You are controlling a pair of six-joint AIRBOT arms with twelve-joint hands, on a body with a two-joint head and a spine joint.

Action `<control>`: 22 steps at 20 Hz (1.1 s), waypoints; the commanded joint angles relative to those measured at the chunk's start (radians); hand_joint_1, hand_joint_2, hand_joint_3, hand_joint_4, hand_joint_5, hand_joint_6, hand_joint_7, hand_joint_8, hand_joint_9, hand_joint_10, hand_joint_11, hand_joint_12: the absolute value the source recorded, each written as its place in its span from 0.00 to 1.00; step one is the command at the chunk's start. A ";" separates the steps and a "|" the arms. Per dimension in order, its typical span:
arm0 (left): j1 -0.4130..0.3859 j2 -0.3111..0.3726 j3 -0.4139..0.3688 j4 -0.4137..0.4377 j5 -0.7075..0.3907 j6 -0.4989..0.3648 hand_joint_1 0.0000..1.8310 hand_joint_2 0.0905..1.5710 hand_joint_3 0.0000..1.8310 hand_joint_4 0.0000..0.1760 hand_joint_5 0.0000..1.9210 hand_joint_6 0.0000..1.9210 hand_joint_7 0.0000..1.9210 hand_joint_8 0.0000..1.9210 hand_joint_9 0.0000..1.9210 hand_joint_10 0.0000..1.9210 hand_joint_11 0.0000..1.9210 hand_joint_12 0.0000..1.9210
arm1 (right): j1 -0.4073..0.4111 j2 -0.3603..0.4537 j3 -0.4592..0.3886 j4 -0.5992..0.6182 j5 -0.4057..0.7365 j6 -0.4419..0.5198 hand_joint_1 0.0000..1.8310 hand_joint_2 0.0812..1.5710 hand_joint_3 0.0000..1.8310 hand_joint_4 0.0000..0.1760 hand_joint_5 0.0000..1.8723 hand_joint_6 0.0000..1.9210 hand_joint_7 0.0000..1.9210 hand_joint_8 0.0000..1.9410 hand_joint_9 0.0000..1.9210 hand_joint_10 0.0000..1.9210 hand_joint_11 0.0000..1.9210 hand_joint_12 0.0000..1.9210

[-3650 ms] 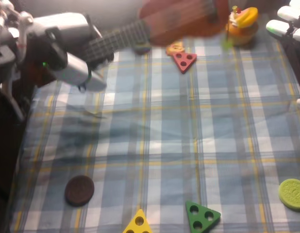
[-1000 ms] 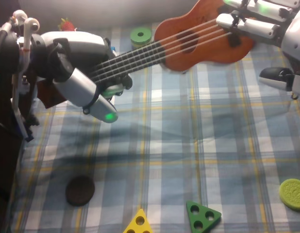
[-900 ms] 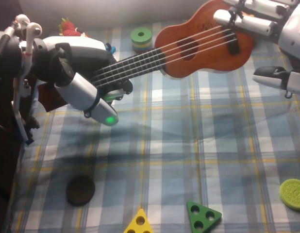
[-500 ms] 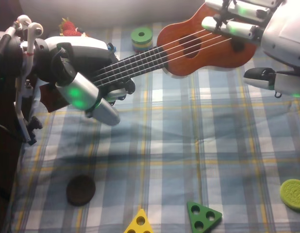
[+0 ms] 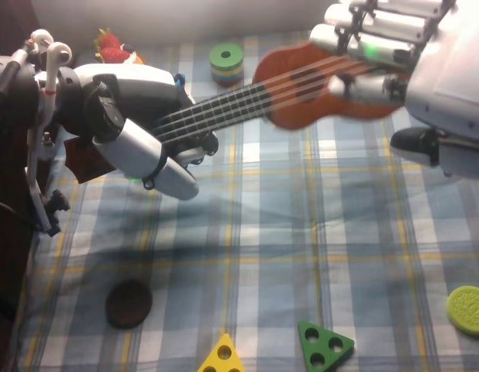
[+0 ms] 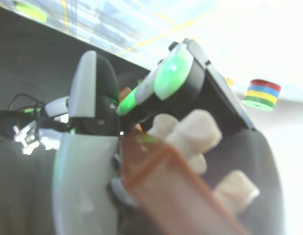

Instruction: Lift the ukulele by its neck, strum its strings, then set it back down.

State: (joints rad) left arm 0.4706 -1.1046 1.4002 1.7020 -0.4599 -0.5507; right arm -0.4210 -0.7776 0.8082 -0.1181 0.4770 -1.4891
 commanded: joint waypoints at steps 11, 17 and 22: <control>0.002 0.009 -0.015 0.026 0.014 -0.043 0.81 0.71 0.03 0.00 0.57 1.00 0.62 1.00 0.66 1.00 0.75 1.00 | 0.014 0.086 -0.019 -0.033 0.258 0.154 0.23 0.86 0.00 0.00 0.11 0.10 0.03 0.00 0.00 0.00 0.00 0.00; -0.005 -0.018 -0.027 0.160 0.002 -0.078 0.81 0.72 0.02 0.00 0.56 1.00 0.61 1.00 0.64 1.00 0.72 1.00 | 0.011 0.079 -0.011 -0.026 0.258 0.154 0.28 0.86 0.00 0.00 0.12 0.07 0.02 0.00 0.00 0.00 0.00 0.00; 0.011 -0.052 -0.009 0.198 -0.012 -0.099 0.82 0.72 0.01 0.00 0.52 1.00 0.53 1.00 0.54 1.00 0.59 1.00 | 0.010 0.076 -0.009 -0.026 0.258 0.154 0.27 0.86 0.00 0.00 0.11 0.05 0.02 0.00 0.00 0.00 0.00 0.00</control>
State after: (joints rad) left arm 0.4892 -1.1584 1.3857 1.9347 -0.4854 -0.6373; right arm -0.4213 -0.7048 0.7967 -0.1543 0.6090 -1.3338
